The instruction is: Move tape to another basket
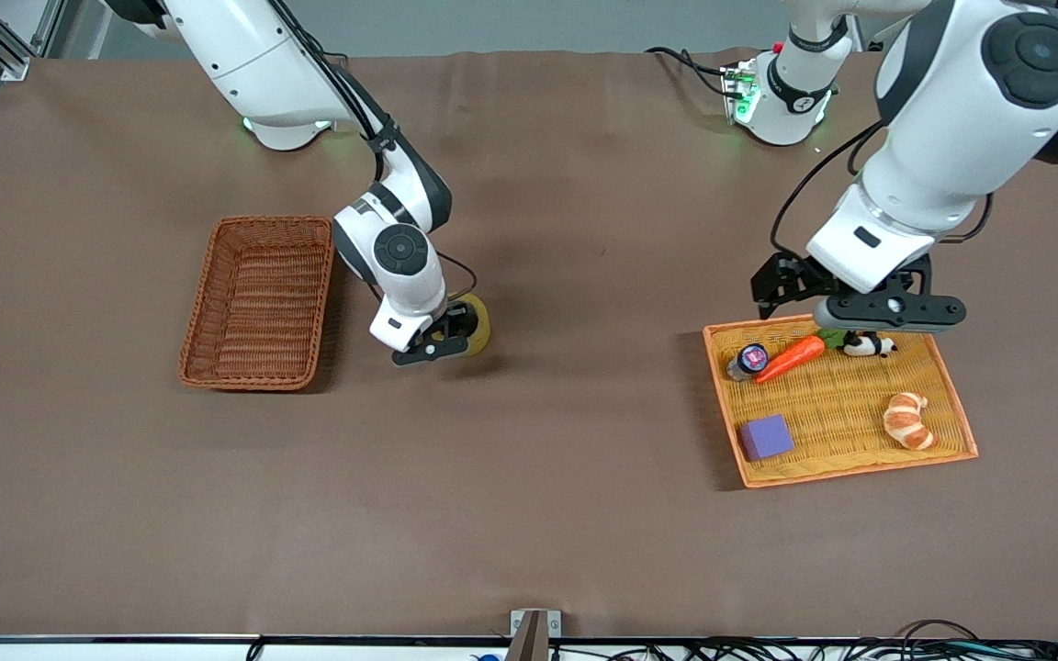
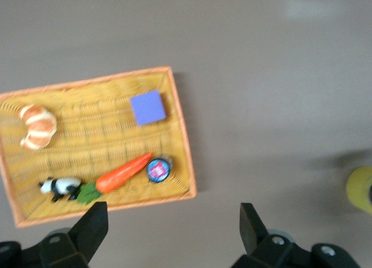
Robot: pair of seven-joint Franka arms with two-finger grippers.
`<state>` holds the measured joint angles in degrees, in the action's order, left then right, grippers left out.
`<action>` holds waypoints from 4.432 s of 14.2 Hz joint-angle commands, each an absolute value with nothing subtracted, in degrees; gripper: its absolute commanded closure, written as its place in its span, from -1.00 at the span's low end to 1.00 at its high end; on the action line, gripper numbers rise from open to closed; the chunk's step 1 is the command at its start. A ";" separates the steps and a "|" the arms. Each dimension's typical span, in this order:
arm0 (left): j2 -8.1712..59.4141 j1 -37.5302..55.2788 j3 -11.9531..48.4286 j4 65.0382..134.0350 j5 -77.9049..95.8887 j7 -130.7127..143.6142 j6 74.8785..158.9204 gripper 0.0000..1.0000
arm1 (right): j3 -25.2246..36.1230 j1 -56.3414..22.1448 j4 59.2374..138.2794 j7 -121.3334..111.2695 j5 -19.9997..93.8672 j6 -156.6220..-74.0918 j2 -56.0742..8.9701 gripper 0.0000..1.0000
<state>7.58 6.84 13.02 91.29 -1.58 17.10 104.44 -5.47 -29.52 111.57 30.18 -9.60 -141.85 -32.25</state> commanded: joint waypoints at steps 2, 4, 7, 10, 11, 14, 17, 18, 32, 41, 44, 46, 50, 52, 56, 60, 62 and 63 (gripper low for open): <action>4.66 2.83 13.27 92.81 -0.70 13.98 102.92 -1.00 | -5.63 -29.62 112.50 33.75 -10.81 -142.21 -31.46 1.00; 4.31 2.20 13.27 92.73 -0.53 11.87 102.92 -1.00 | -5.63 -29.27 112.06 33.05 -10.81 -141.86 -31.20 1.00; 4.57 2.20 13.18 91.32 -0.88 11.52 102.83 -1.00 | -5.97 -28.83 110.31 32.52 -10.81 -132.76 -26.22 0.99; 4.31 2.11 12.92 91.14 -0.79 10.63 102.57 -1.00 | -5.46 -24.80 111.09 23.59 -10.55 -123.60 -16.47 0.99; 4.05 1.59 13.01 91.14 -0.79 10.55 102.57 -1.00 | -4.14 -23.48 111.62 19.47 -10.55 -120.88 -13.65 0.99; 3.78 0.88 12.92 91.49 -1.05 9.59 102.48 -1.00 | 5.85 -23.12 115.83 3.93 -10.46 -119.88 -7.23 0.99; 3.43 0.26 12.66 91.23 -0.70 6.51 102.57 -0.97 | 15.09 -23.03 119.26 -11.30 -10.37 -120.41 -4.58 0.99; 2.99 1.13 10.92 91.49 -0.70 5.29 102.48 -0.97 | 16.34 -22.94 120.14 -13.25 -10.37 -121.11 -4.57 0.99; -2.73 5.19 3.43 98.88 1.84 1.93 101.42 -0.97 | 20.30 -22.24 147.30 -14.85 -10.90 -155.57 -5.27 0.78; -1.32 3.87 3.34 98.17 1.76 2.90 101.51 -0.98 | 18.99 -19.08 140.38 -13.71 -10.90 -154.69 -4.31 -1.00; -1.23 3.87 3.43 97.56 1.76 3.08 101.34 -0.98 | 16.27 -14.35 136.42 -13.80 -10.90 -154.77 -4.13 -1.00; -1.14 3.96 3.43 97.56 1.58 3.16 101.34 -0.98 | 11.01 -8.64 133.52 -13.80 -10.90 -154.34 -3.96 -1.00; -0.79 4.04 3.43 97.47 1.14 3.16 101.42 -0.98 | 9.85 -5.54 123.79 -9.08 -10.20 -139.28 -0.70 -1.00; -0.79 4.04 3.43 97.38 1.14 3.16 101.42 -0.98 | 6.79 -3.62 115.89 -6.69 -5.40 -126.02 -0.09 -1.00; -0.70 4.13 3.52 97.30 1.05 3.34 101.34 -0.99 | 6.15 -1.84 97.77 -5.10 -1.76 -99.98 -0.35 -1.00; -0.70 4.13 3.60 97.38 1.05 3.17 101.34 -0.99 | 8.88 -3.07 90.10 -2.99 -1.76 -87.99 0.96 -1.00; -0.62 4.13 3.60 97.38 1.05 3.16 101.34 -0.99 | 9.05 -4.30 89.04 -0.63 -1.41 -87.71 0.79 -1.00; -0.44 4.13 3.60 97.30 1.05 3.25 101.34 -0.99 | 9.05 -4.57 88.42 -0.01 -0.80 -87.63 0.62 -1.00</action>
